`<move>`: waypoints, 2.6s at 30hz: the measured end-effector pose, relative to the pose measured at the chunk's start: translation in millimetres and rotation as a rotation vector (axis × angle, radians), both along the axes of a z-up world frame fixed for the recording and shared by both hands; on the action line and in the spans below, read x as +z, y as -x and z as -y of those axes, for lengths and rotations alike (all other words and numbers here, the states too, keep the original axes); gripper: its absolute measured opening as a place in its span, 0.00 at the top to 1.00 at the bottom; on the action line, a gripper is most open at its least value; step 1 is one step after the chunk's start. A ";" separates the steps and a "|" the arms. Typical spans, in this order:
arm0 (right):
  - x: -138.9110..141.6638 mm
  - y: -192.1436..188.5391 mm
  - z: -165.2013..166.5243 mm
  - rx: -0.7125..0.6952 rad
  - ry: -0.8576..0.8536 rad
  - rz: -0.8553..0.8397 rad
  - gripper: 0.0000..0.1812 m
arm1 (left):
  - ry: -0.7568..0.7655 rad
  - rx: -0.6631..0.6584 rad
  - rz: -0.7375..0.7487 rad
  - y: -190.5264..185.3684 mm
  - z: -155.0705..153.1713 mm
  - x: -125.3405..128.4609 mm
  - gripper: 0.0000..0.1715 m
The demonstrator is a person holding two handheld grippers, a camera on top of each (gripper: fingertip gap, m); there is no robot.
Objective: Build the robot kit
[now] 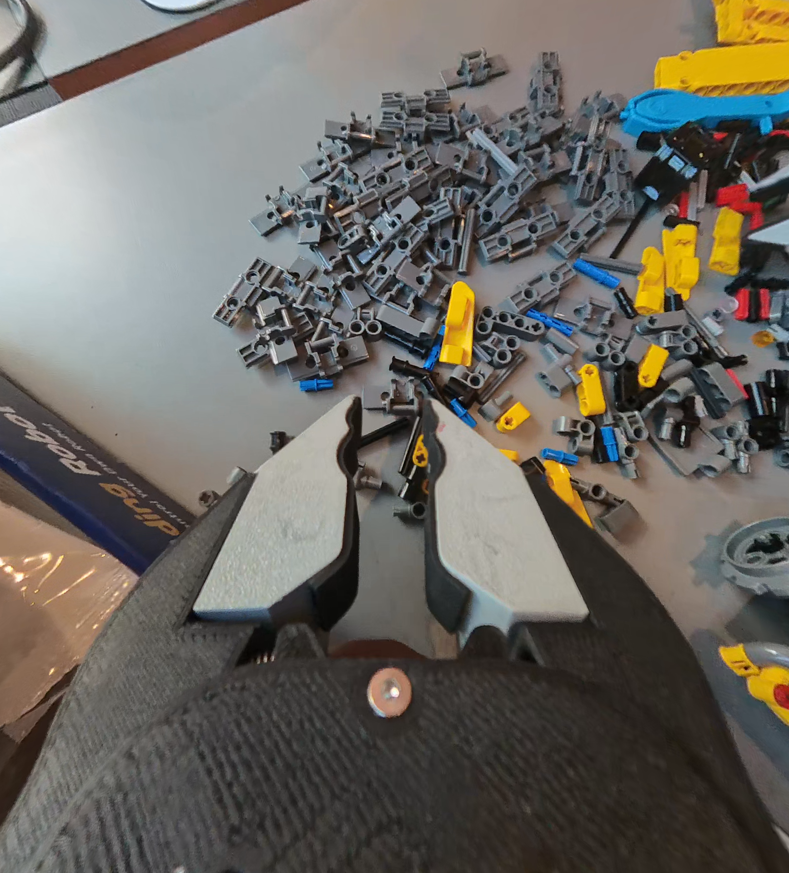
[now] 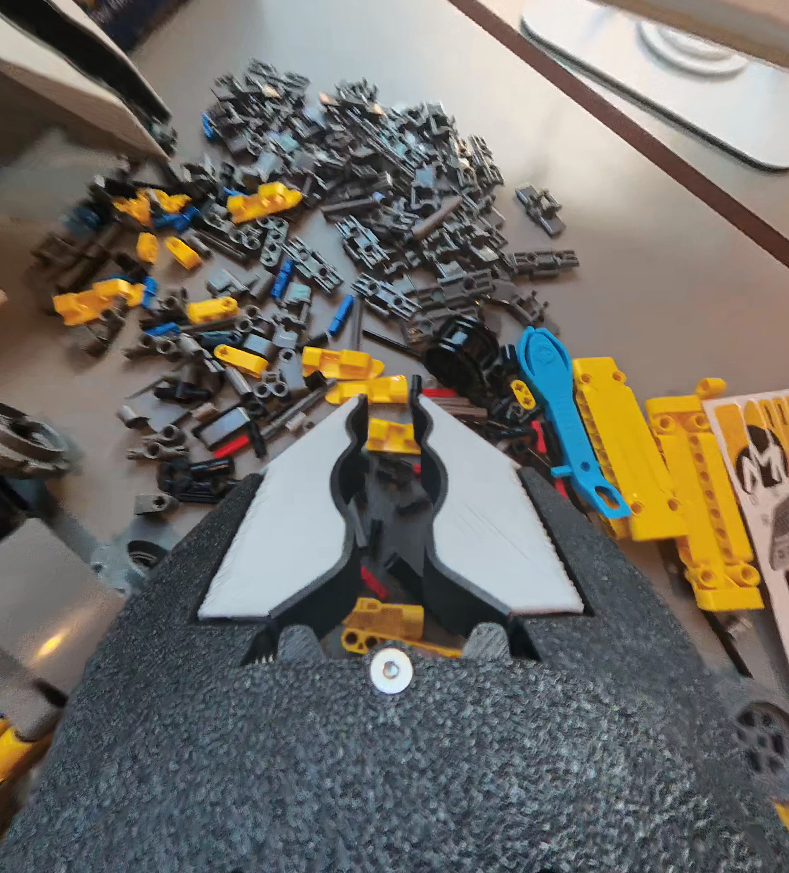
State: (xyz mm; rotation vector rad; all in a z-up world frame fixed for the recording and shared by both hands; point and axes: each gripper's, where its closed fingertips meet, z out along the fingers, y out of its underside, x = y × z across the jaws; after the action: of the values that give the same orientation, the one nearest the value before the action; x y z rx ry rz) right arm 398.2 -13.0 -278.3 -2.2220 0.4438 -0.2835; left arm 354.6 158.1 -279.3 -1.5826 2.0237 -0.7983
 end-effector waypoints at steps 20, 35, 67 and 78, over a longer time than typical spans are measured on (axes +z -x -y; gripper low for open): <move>-14.0 50.5 -53.2 0.512 0.172 -0.003 0.97 | 0.104 -0.193 0.011 11.5 46.9 12.1 0.85; -8.6 44.0 -62.1 0.480 0.146 -0.037 0.94 | 0.036 -0.247 0.000 16.6 61.3 6.4 0.85; -18.1 37.7 -58.4 0.440 0.308 0.078 0.95 | 0.040 -0.282 0.001 19.6 72.1 6.5 0.85; -8.3 40.5 -61.5 0.420 0.184 -0.034 0.97 | 0.042 -0.287 0.003 19.5 71.9 6.3 0.84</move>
State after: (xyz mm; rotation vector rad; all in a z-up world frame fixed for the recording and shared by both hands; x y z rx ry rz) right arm 357.7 48.5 -286.7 -2.4361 -0.0406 -0.0639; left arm 335.1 86.2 -273.0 -1.3266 2.2769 -0.9507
